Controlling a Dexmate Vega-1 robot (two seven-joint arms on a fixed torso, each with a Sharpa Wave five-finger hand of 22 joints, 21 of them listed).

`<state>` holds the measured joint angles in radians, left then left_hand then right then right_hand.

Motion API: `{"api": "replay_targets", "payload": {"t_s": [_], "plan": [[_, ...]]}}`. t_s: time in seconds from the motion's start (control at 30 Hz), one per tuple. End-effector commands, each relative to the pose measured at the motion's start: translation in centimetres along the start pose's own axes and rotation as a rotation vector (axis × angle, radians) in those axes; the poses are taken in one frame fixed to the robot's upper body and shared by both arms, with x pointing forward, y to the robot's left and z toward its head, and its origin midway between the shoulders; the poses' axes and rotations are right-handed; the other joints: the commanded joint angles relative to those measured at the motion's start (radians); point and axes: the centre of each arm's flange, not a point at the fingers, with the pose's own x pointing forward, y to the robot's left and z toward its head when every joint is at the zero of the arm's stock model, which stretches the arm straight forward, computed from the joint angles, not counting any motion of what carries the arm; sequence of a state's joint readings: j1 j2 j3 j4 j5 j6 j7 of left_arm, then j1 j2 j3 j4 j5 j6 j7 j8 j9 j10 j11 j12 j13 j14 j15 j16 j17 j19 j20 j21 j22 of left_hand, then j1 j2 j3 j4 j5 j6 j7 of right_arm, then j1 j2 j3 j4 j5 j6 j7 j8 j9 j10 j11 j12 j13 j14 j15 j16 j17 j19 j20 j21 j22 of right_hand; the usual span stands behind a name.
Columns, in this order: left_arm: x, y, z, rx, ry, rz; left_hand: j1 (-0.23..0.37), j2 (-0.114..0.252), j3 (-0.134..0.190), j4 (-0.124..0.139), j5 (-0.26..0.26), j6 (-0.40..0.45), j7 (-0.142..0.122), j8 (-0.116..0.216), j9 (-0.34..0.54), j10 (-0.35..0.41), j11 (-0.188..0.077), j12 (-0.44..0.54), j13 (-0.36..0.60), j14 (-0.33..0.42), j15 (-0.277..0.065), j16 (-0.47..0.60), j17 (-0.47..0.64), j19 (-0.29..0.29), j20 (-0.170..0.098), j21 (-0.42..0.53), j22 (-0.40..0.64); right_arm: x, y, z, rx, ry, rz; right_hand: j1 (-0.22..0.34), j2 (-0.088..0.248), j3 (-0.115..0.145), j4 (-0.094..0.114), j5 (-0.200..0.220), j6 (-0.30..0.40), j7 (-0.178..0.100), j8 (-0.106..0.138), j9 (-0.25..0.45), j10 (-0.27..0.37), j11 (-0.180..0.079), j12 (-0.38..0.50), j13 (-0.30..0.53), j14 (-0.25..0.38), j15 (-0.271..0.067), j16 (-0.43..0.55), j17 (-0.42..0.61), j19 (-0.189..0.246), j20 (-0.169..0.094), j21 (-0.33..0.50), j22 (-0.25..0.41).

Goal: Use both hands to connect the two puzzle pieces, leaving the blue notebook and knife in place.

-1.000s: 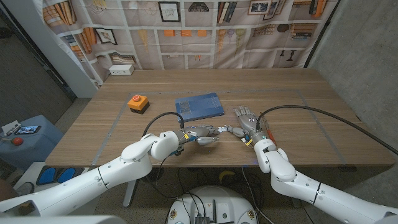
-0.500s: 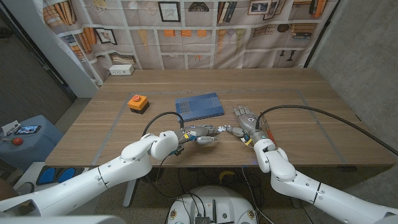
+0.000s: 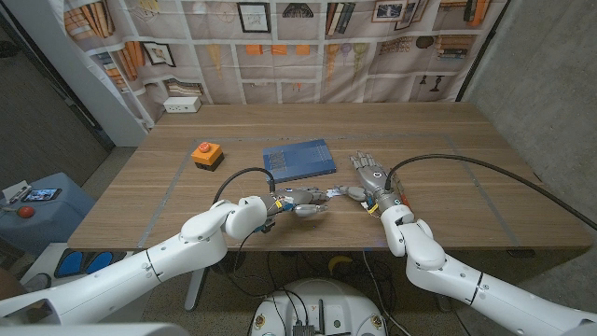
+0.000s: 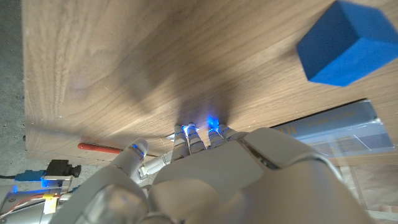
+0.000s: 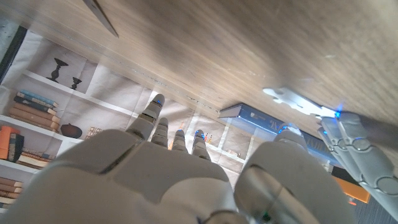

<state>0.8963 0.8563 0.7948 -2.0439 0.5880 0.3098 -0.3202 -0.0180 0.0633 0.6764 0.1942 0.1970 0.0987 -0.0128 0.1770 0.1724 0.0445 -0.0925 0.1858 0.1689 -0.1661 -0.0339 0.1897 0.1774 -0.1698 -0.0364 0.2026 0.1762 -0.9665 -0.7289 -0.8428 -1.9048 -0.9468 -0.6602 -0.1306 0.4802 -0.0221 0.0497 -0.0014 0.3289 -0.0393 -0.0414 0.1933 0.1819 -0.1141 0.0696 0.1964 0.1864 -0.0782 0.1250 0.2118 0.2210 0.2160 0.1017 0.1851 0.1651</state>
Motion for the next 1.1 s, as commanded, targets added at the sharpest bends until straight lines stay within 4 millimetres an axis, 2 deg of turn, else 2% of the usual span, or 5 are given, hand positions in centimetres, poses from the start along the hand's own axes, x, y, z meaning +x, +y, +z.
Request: {"api": "replay_targets", "payload": {"t_s": [0.03,0.5,0.77,1.1], "plan": [[-0.1,0.0,-0.1,0.004,0.0,0.002,0.013,0.132,0.005,-0.001,0.0,0.01,0.0,0.005,0.001,0.027,0.015,0.006,0.003,-0.014,-0.02,-0.003,0.002,-0.109,-0.032,0.001,0.002,0.0,-1.3,-0.2,0.035,0.007,-0.036,-0.006,0.001,0.002,0.008,-0.002,0.007,-0.003,0.007,0.001,0.007,-0.006,0.004,0.003,0.008,0.003,0.01,0.004,0.004,-0.002,0.004,0.003],[0.1,0.2,-0.2,0.006,-0.002,0.008,0.013,0.131,0.007,-0.001,0.0,0.01,0.0,0.005,0.001,0.027,0.014,0.006,0.003,-0.013,-0.022,-0.003,0.002,-0.108,-0.032,0.001,0.001,0.0,-1.7,-0.4,0.078,-0.012,-0.044,-0.032,0.001,-0.009,0.019,-0.004,0.009,-0.006,0.005,0.001,0.009,-0.008,0.003,0.003,0.006,0.004,0.01,0.007,-0.004,0.0,0.001,0.003],[0.1,0.3,-0.2,0.006,0.0,0.011,0.013,0.131,0.009,-0.001,0.0,0.01,-0.001,0.005,0.001,0.028,0.014,0.006,0.003,-0.012,-0.021,-0.003,0.002,-0.108,-0.032,0.001,0.001,0.0,-0.8,-0.6,0.073,-0.03,-0.035,-0.072,-0.006,-0.028,0.037,-0.006,-0.003,-0.01,-0.001,0.003,0.001,-0.012,-0.001,0.004,-0.006,0.005,0.007,0.01,-0.021,0.001,-0.004,0.003],[0.1,0.3,-0.2,0.007,-0.001,0.008,0.013,0.131,0.01,-0.001,-0.001,0.011,0.0,0.005,0.001,0.028,0.016,0.006,0.003,-0.012,-0.021,-0.003,0.002,-0.107,-0.032,0.0,0.001,0.1,0.4,-0.9,0.046,-0.024,-0.011,-0.101,-0.012,-0.043,0.05,-0.007,-0.014,-0.009,-0.005,0.003,-0.01,-0.011,-0.005,0.004,-0.013,0.006,0.005,0.012,-0.029,0.001,-0.004,0.003]]}}
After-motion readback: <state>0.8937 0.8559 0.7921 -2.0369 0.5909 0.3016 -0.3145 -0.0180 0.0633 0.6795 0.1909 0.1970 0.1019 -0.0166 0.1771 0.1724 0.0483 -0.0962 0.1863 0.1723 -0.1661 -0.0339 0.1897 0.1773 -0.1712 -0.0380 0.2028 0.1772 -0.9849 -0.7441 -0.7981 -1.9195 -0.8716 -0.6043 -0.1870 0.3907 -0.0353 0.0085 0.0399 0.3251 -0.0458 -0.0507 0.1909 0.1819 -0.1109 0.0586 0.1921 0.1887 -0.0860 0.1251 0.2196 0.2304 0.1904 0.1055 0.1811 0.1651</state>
